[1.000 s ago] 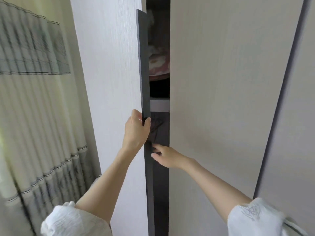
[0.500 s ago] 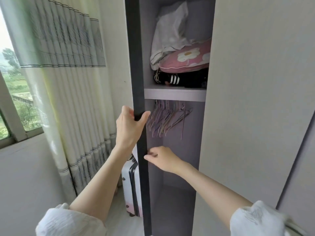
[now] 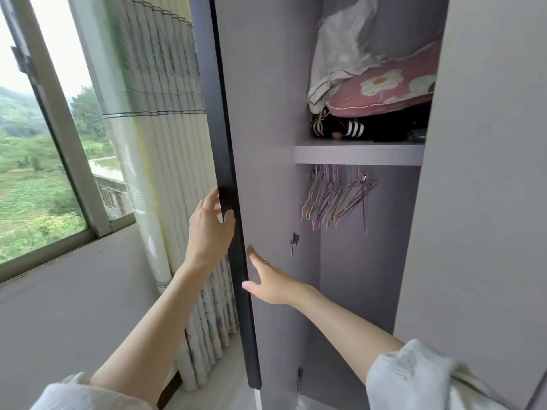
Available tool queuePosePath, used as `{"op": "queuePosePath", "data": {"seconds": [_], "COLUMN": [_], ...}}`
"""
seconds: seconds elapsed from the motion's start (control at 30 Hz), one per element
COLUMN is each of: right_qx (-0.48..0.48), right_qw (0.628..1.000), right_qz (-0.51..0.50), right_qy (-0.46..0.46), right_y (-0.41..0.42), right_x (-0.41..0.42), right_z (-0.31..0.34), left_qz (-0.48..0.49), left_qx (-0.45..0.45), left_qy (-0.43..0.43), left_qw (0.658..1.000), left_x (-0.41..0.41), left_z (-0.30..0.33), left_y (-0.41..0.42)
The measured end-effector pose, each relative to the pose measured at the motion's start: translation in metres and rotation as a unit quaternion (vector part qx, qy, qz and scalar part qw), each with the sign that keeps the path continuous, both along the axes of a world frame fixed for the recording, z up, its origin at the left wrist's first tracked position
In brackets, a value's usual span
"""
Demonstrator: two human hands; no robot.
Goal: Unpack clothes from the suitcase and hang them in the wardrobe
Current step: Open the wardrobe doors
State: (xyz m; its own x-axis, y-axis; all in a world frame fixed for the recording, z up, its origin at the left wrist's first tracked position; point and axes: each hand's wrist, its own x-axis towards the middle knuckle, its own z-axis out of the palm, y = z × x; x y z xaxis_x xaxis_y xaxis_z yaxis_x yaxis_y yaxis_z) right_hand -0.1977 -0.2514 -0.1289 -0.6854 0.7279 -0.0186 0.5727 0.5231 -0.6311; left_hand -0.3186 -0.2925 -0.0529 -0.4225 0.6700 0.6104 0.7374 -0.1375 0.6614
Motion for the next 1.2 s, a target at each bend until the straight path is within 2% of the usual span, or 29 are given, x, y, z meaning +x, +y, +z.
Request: {"op": "queuePosePath", "data": {"seconds": [0.2,0.37,0.53,0.67,0.77,0.87,1.03,1.2], "right_qx": [0.017,0.041,0.065,0.101,0.176,0.220,0.251,0.361], "right_qw": [1.000,0.999,0.996,0.985,0.965,0.944,0.908,0.829], "right_qz": [0.023,0.009,-0.066,-0.140,-0.194,-0.244,-0.309,-0.375], "right_qy": [-0.011,-0.019,-0.006,0.019,0.007,-0.023,-0.131,-0.202], "right_y": [0.011,0.026,0.054,0.085,0.106,0.133,0.162,0.201], "right_x": [-0.018,0.007,0.082,0.173,0.232,0.292,0.363,0.399], "right_z": [0.000,-0.001,0.000,0.014,0.029,0.038,0.033,0.033], "left_qz": [0.016,-0.047,-0.147,-0.218,-0.267,-0.310,-0.346,-0.356], "left_qx": [0.035,-0.037,-0.166,-0.196,-0.198,-0.198,-0.201,-0.197], "left_qy": [0.025,0.042,0.047,-0.030,-0.091,-0.093,-0.099,-0.102], "left_qw": [0.999,0.997,0.974,0.955,0.939,0.925,0.911,0.908], "left_x": [-0.006,0.009,0.050,0.107,0.154,0.208,0.279,0.321], "left_z": [-0.009,-0.011,-0.019,-0.018,-0.017,-0.025,-0.038,-0.038], "left_y": [-0.010,0.001,0.030,0.073,0.107,0.145,0.191,0.248]}}
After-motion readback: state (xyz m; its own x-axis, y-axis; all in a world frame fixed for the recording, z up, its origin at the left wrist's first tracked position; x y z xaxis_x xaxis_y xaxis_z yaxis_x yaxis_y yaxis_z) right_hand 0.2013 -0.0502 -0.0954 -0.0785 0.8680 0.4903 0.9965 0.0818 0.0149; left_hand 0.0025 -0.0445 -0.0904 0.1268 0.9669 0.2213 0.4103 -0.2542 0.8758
